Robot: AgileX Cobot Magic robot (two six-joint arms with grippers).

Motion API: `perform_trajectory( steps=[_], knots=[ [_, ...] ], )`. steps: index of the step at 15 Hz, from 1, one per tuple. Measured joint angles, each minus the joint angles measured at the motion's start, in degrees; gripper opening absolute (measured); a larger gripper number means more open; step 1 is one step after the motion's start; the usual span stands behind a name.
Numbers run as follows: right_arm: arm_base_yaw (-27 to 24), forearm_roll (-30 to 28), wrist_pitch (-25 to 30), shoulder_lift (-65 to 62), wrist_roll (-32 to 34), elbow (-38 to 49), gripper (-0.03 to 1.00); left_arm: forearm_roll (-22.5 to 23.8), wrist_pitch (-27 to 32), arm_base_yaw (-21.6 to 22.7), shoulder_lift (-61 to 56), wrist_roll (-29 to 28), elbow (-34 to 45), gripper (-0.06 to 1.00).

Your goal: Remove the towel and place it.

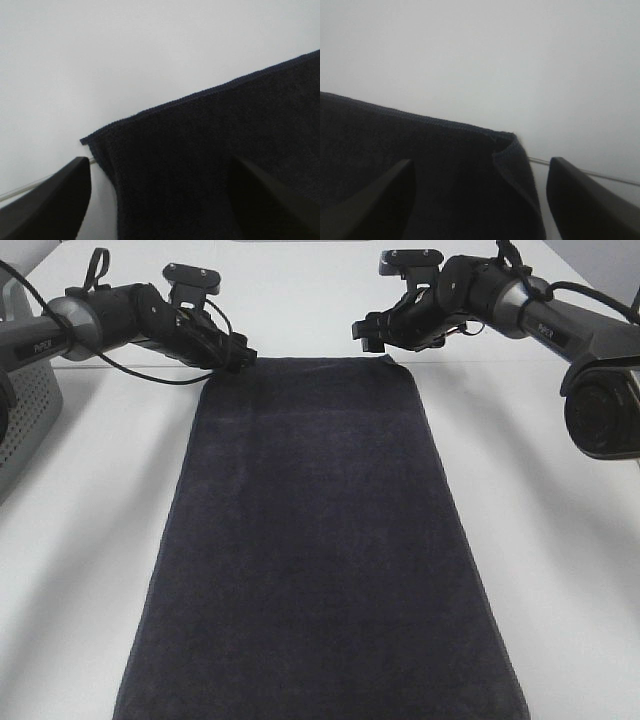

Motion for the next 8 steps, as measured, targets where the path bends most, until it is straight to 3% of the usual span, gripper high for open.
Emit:
perform_trajectory(
  steps=[2,5,7,8],
  knots=[
    [0.0,-0.29,5.44,-2.75,0.0,0.17,0.71,1.6,4.81,0.0,-2.12,0.0,0.0,0.72],
    [0.0,-0.34,21.6,-9.51,0.0,0.17,0.72,6.07,22.46,0.0,-8.82,-2.12,0.0,0.73],
    [0.0,-0.4,34.61,-14.9,0.0,0.17,0.72,9.11,35.41,0.0,-14.44,-7.85,0.0,0.73],
    [0.0,-0.97,38.39,-17.19,0.06,0.17,0.72,10.2,41.37,0.0,-17.02,-10.83,0.0,0.73]
  ],
)
